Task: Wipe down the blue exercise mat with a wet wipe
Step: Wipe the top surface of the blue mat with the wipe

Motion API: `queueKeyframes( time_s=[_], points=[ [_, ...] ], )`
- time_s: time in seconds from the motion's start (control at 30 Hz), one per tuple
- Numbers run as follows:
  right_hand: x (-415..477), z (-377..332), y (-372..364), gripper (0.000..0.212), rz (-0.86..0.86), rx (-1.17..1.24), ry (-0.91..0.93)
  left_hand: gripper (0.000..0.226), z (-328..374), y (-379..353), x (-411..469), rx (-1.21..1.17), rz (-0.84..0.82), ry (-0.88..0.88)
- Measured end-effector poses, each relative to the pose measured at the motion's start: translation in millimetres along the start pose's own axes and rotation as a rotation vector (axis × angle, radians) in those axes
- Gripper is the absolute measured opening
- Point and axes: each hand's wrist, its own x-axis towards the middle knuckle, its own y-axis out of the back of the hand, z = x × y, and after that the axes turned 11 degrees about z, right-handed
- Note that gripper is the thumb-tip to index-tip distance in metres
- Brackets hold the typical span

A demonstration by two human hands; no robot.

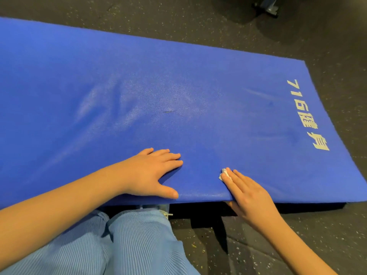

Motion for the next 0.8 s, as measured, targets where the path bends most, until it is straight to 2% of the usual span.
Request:
queueKeyframes(
  time_s=[0.1, 0.17, 0.27, 0.47, 0.7, 0.8],
  points=[
    [15, 2, 15, 0.032, 0.041, 0.013, 0.017, 0.109, 15, 4, -5, 0.102, -0.043, -0.019],
    [25, 3, 20, 0.037, 0.074, 0.035, 0.044, 0.107, 21, 4, -7, 0.154, -0.029, 0.006],
    [40, 1, 17, 0.042, 0.078, 0.056, 0.063, 0.091, 17, 2, -8, 0.172, 0.007, 0.054],
    [60, -34, 3, 0.037, 0.09, 0.14, 0.073, 0.076, -16, 8, -46, 0.033, 0.011, 0.153],
    [104, -106, -18, 0.034, 0.046, 0.245, 0.139, 0.071, -66, -10, -121, -0.121, 0.17, 0.269],
    [122, -129, -24, 0.035, 0.011, 0.344, 0.176, 0.069, -78, -15, -145, -0.168, 0.19, 0.349]
  ],
)
